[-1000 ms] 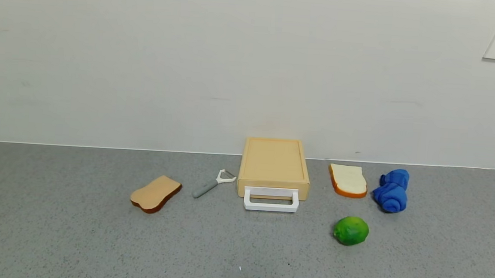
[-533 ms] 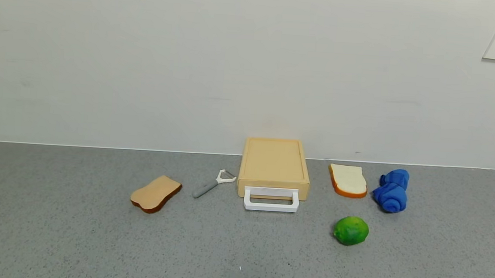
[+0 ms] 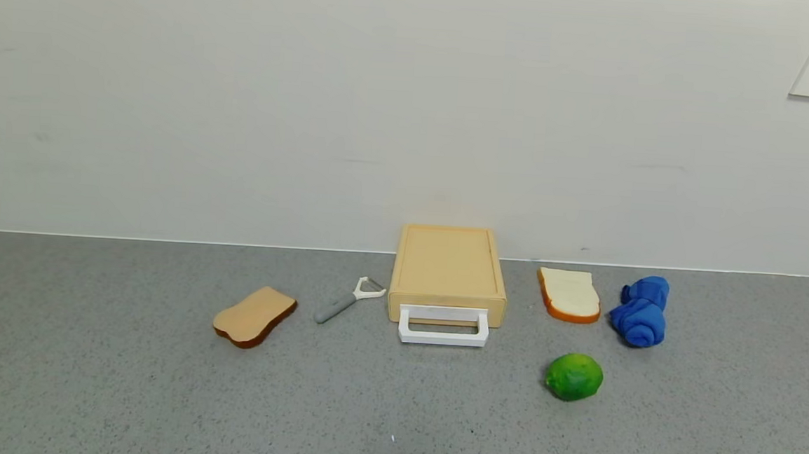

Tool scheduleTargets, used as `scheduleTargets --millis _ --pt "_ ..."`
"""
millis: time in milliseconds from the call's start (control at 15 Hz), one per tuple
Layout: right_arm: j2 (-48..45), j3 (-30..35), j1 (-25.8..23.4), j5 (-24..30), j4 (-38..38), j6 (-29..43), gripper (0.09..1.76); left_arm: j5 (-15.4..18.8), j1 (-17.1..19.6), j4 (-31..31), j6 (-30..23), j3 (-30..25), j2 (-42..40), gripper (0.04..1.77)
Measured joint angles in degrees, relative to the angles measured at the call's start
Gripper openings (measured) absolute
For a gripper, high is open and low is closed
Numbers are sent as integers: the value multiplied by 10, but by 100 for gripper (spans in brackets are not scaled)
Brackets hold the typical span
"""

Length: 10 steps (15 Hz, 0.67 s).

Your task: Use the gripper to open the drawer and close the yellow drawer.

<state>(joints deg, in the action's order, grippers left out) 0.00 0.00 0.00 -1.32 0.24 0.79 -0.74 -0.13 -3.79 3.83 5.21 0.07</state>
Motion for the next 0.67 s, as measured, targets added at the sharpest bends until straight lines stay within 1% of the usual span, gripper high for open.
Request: scheduleTargets --millis 67,200,400,667 --pt "0 0 0 0 0 0 171 9 0 -10 2 -24 0 172" --pt "0 0 0 0 0 0 171 20 0 1 2 -45 0 172" --pt "0 0 0 0 0 0 171 25 0 36 2 -51 -1 172" --pt "0 0 0 0 0 0 171 18 0 38 -29 -52 -1 172"
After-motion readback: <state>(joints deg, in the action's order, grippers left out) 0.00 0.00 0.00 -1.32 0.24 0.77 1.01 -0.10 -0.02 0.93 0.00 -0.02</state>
